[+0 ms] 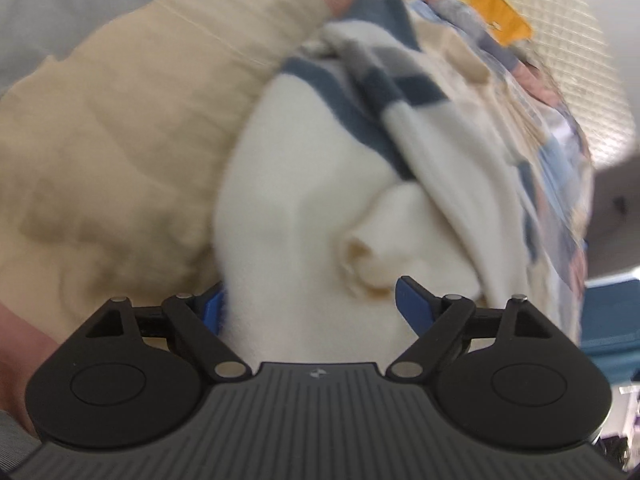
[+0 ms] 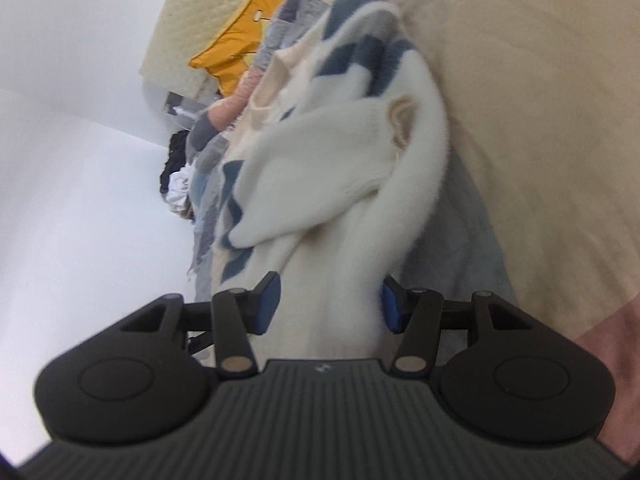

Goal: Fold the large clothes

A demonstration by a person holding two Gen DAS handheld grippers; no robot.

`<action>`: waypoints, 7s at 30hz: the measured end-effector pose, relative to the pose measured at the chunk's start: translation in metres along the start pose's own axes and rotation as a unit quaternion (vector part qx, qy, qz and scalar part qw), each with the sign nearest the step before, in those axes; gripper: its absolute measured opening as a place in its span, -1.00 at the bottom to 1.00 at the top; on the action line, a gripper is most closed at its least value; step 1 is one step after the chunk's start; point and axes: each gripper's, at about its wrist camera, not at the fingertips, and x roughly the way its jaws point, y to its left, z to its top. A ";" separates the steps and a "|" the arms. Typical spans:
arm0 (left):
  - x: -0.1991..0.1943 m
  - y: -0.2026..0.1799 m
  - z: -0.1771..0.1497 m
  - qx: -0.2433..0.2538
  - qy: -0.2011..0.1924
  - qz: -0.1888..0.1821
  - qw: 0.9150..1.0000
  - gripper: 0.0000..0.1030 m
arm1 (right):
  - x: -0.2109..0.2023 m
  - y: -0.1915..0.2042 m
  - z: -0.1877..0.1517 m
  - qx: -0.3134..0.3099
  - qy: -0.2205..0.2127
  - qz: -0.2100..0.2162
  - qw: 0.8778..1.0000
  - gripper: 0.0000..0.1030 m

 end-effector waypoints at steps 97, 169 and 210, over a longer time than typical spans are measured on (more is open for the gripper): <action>0.117 -0.028 0.202 -0.082 -0.122 -0.140 0.979 -0.68 | 0.127 -0.007 0.168 -0.003 -0.083 -0.027 0.996 -0.72; 0.065 -0.096 0.123 0.213 -0.270 0.084 0.935 0.56 | 0.096 0.050 0.145 -0.243 -0.144 -0.192 0.940 0.18; 0.094 -0.025 0.177 0.065 -0.214 0.082 0.971 -0.76 | 0.106 0.000 0.150 -0.210 -0.122 -0.262 0.934 -0.77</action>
